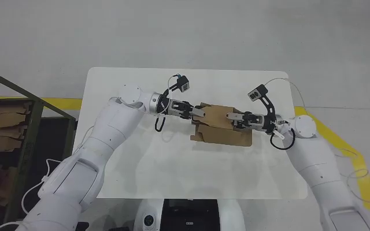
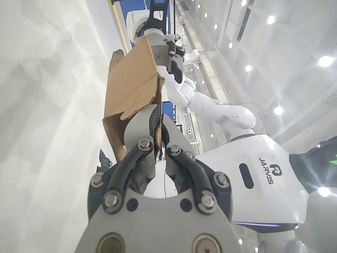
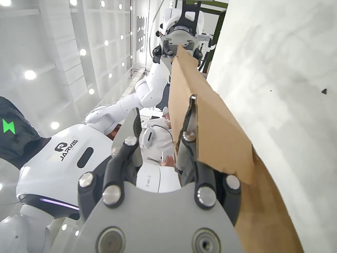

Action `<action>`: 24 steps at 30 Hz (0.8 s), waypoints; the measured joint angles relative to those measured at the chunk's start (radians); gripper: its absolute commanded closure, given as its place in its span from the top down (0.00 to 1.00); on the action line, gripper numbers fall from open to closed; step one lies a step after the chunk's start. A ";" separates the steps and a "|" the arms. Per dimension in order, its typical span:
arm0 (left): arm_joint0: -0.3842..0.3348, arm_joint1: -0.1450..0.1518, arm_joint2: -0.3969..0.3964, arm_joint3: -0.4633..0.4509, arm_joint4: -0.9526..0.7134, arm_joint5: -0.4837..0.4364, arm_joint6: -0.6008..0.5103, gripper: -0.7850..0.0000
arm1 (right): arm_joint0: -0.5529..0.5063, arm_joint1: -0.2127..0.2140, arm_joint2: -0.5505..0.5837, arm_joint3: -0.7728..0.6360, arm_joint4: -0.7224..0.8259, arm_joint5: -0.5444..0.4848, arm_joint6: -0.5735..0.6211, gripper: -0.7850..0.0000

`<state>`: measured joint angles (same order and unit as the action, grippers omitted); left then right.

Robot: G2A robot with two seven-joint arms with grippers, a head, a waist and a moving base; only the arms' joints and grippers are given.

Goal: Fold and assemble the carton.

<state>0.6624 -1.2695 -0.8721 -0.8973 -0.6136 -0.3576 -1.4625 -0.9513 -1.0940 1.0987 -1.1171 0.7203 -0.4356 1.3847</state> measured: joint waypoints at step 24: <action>0.001 0.008 -0.010 0.002 -0.014 -0.010 0.010 1.00 | 0.021 0.008 -0.023 0.049 -0.004 0.002 0.002 0.00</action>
<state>0.6636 -1.2615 -0.8816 -0.8955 -0.6276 -0.3680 -1.4522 -0.9300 -1.0855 1.0756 -1.0685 0.7165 -0.4334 1.3869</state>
